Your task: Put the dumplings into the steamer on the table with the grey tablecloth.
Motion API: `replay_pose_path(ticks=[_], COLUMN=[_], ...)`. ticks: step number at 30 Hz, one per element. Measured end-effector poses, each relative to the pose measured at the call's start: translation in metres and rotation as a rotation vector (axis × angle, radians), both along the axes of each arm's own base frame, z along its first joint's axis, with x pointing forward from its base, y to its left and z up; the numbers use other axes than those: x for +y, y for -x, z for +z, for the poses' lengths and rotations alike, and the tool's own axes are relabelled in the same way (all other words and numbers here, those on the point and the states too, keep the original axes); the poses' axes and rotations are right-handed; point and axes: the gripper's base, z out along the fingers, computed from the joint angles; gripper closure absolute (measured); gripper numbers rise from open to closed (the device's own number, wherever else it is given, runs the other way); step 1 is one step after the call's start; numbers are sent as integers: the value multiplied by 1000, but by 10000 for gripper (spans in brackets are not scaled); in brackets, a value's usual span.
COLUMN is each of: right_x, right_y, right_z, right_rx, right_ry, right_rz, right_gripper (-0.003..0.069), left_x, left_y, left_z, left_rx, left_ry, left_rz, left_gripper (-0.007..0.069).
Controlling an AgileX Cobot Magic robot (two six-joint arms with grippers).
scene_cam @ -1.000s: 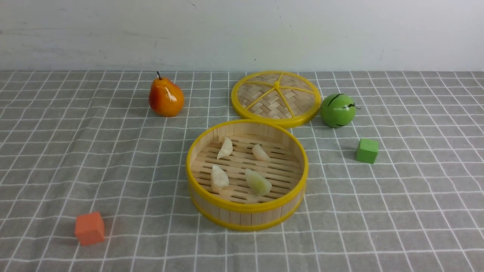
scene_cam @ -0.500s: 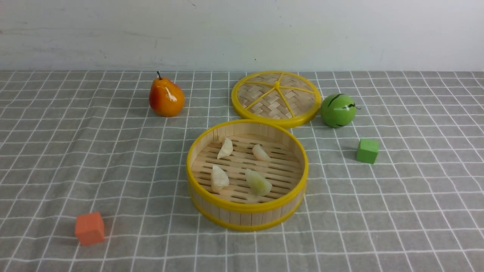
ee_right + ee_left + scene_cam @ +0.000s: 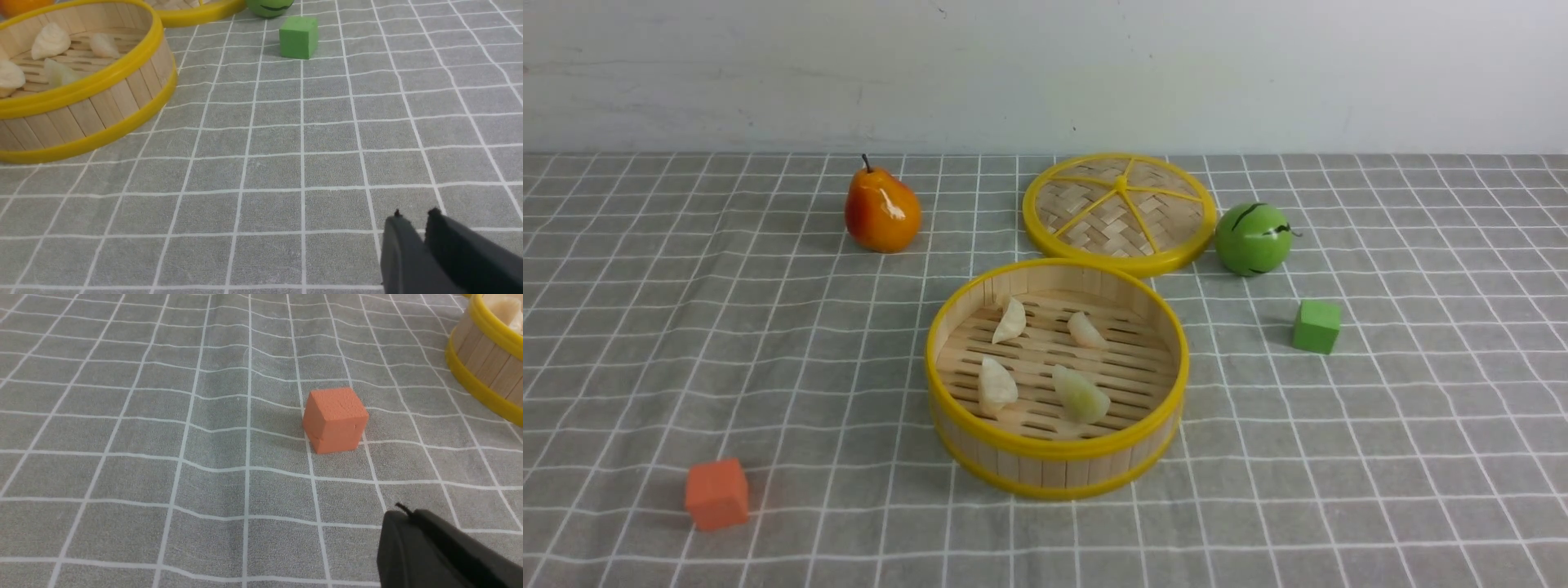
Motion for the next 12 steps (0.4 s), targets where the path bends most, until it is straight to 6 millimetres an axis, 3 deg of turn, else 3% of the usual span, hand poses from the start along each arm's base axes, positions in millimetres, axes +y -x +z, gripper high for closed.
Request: replay_pose_path(ticks=[12], right_x=[0], right_y=[0], right_z=[0], right_rx=[0], right_ry=[0], right_rz=[0], right_gripper=[561], left_x=[0], left_y=[0], left_z=[0], left_rx=[0], left_ry=[0], left_rz=[0], left_gripper=[628])
